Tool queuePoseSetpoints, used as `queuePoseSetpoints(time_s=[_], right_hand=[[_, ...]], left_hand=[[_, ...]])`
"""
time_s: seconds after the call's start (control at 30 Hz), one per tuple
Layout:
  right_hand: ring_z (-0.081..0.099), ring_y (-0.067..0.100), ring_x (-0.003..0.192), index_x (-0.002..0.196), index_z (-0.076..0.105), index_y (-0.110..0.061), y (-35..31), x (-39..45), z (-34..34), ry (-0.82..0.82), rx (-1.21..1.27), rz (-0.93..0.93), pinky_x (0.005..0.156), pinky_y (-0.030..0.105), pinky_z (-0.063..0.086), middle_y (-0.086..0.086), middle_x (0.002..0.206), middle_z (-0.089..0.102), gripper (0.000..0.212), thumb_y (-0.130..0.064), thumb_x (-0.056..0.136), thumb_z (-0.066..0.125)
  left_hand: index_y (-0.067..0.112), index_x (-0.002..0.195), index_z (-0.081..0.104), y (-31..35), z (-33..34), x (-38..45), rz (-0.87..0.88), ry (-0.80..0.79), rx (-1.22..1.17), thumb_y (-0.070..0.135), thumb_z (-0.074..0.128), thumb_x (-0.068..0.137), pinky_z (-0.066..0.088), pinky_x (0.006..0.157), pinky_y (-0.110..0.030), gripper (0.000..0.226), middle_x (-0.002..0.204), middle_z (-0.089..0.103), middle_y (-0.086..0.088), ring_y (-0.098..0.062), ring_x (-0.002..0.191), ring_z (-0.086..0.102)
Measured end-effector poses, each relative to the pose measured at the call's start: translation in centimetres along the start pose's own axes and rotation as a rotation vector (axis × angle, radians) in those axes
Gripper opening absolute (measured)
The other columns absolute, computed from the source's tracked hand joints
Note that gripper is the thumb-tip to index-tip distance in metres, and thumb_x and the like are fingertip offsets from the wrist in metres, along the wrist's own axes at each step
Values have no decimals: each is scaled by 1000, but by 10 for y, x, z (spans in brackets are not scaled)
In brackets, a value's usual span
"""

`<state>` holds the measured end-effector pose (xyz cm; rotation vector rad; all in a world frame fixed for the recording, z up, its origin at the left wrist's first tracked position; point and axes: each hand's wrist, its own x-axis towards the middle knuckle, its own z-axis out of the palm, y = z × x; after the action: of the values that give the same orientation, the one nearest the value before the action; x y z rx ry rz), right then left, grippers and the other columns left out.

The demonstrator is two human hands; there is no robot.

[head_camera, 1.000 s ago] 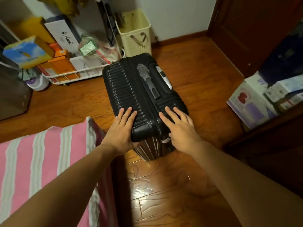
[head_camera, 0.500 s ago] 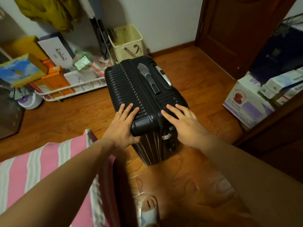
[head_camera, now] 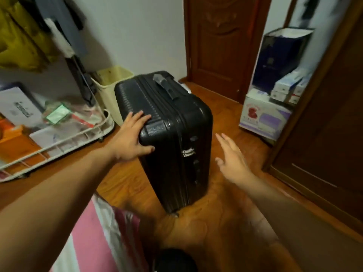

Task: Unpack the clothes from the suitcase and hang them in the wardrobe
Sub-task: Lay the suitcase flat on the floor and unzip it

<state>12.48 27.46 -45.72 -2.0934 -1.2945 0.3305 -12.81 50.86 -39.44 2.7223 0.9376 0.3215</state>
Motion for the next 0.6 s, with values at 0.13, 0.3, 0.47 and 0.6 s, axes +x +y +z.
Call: queuePoseSetpoints(time_s=[0.13,0.3,0.47,0.6], right_hand=[[9,22,152,158,8,-41,-8,-42,2,-144,-127,61,119,41,24,-13,166,-1,86,-30,95,65],[-3,18,153,157,0,-41,-38,-13,-10,-60,-241,-66,120,44,20,-14,165,-8,94,-39,92,67],[-18,25,152,159,-7,-32,-88,49,2,-4,-471,-363,121,47,1,-4,166,-15,107,-54,85,68],[-17,28,152,159,-4,-28,-99,78,21,-59,-579,-470,124,54,1,-1,167,-10,113,-66,80,67]], left_hand=[[36,160,11,-12,-8,-17,-52,-21,38,44,81,79,9,125,-52,108,169,2,0,-30,155,-6],[44,158,13,-7,36,-60,-203,326,-156,19,71,91,14,126,-47,92,168,-8,6,-23,155,-1],[43,159,5,42,74,-75,-510,551,-543,7,68,91,9,118,-26,99,167,-9,7,-12,151,2],[25,136,47,87,107,-72,-834,634,-905,7,69,89,40,108,-30,55,134,44,-3,-18,120,49]])
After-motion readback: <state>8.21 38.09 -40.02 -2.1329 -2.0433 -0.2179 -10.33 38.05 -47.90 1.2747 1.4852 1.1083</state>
